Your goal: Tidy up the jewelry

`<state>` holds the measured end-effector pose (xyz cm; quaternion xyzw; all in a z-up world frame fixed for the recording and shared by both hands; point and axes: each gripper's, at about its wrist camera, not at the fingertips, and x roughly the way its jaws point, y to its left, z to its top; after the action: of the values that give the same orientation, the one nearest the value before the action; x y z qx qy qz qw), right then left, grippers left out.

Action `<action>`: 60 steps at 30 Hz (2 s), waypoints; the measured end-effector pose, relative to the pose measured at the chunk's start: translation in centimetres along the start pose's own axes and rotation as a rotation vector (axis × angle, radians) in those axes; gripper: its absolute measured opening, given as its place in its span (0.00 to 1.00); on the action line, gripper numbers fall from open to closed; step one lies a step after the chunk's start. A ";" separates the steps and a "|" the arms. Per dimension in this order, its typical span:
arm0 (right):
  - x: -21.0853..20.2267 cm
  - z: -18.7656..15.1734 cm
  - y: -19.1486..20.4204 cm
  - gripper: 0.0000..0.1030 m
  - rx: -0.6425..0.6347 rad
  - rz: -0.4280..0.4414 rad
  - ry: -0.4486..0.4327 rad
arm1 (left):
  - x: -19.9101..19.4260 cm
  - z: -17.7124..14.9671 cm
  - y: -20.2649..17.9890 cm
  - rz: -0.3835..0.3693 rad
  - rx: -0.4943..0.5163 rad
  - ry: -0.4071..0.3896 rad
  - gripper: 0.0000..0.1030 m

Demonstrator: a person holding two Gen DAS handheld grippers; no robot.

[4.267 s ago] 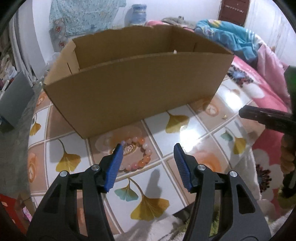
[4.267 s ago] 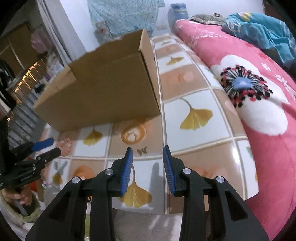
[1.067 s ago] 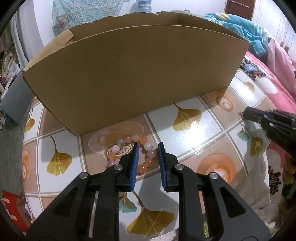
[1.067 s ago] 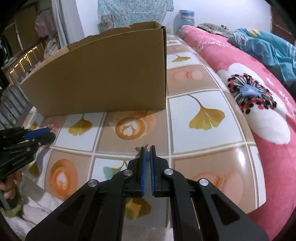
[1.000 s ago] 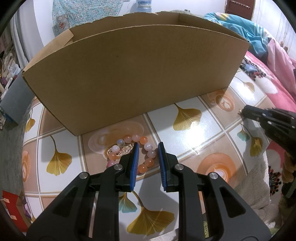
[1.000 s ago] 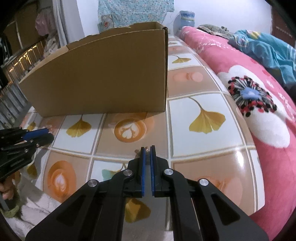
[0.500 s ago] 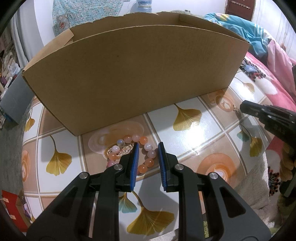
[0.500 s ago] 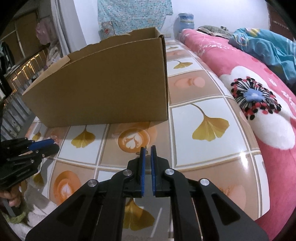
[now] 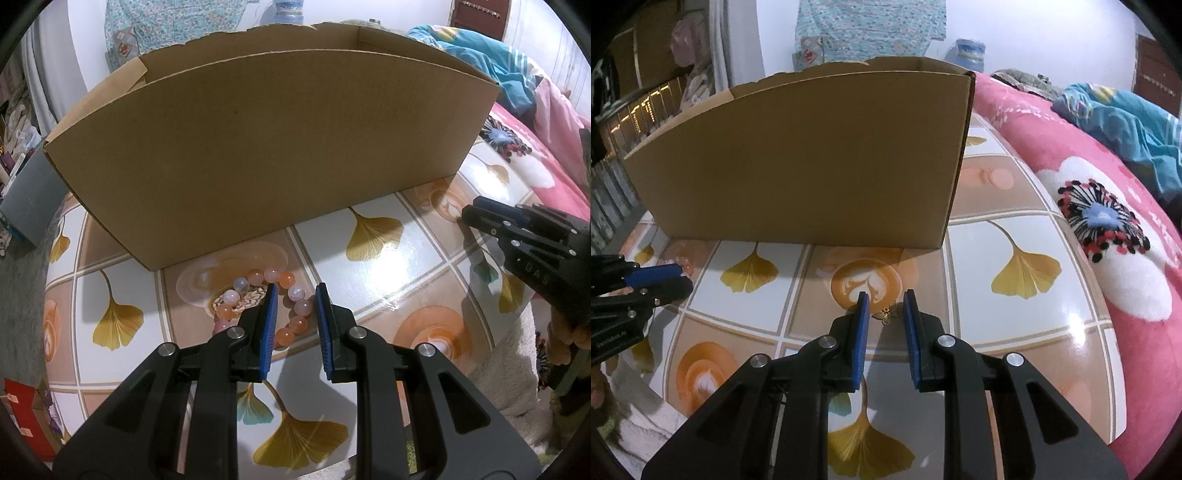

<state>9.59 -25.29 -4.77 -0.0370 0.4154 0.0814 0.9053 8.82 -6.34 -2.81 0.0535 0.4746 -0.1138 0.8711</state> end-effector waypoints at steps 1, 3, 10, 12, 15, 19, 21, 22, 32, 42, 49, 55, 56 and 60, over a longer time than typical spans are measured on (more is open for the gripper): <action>0.0 0.0 0.0 0.19 0.000 0.003 0.001 | 0.0 0.0 0.0 0.000 0.000 0.000 0.19; 0.0 0.0 0.0 0.19 -0.005 0.006 0.003 | 0.0 0.0 0.0 0.001 0.000 0.000 0.19; -0.1 0.1 0.1 0.13 -0.006 0.028 0.012 | 0.0 0.0 0.0 0.001 -0.001 -0.001 0.19; -0.1 0.1 0.0 0.13 -0.001 0.033 0.011 | 0.0 0.0 0.0 0.001 0.000 -0.001 0.19; 0.0 0.1 -0.3 0.13 0.018 0.048 0.012 | 0.0 0.0 -0.1 0.001 0.001 -0.001 0.19; -0.1 0.1 -0.6 0.13 0.030 0.054 0.014 | 0.0 0.0 -0.1 0.000 -0.001 -0.001 0.19; -0.1 0.1 -0.9 0.13 0.045 0.063 0.015 | 0.0 -0.1 -0.1 0.002 0.000 0.000 0.19; -0.1 0.2 -1.1 0.13 0.053 0.068 0.015 | 0.0 -0.1 -0.1 0.003 0.001 -0.001 0.19; -0.9 0.4 -2.1 0.13 0.092 0.110 -0.004 | 0.2 0.1 -0.3 0.014 0.002 0.007 0.19; -1.4 0.6 -1.9 0.13 0.112 0.157 -0.012 | 0.2 0.1 -0.4 0.017 0.004 0.007 0.19; -1.7 0.7 -2.2 0.13 0.139 0.195 -0.016 | 0.2 0.1 -0.3 0.005 0.003 0.004 0.08; -2.6 1.2 -2.4 0.13 0.153 0.218 -0.029 | -0.9 0.2 0.1 -0.033 0.010 -0.039 0.08; -2.7 1.3 -2.4 0.13 0.156 0.222 -0.031 | -1.2 0.1 0.2 -0.045 0.010 -0.050 0.08; -3.8 1.9 -2.9 0.13 0.179 0.250 -0.049 | -2.7 0.1 1.3 -0.133 -0.011 -0.084 0.08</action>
<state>9.11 -28.33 -0.65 0.0980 0.4000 0.1569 0.8977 7.83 -4.75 -0.46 0.0125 0.4408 -0.1711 0.8811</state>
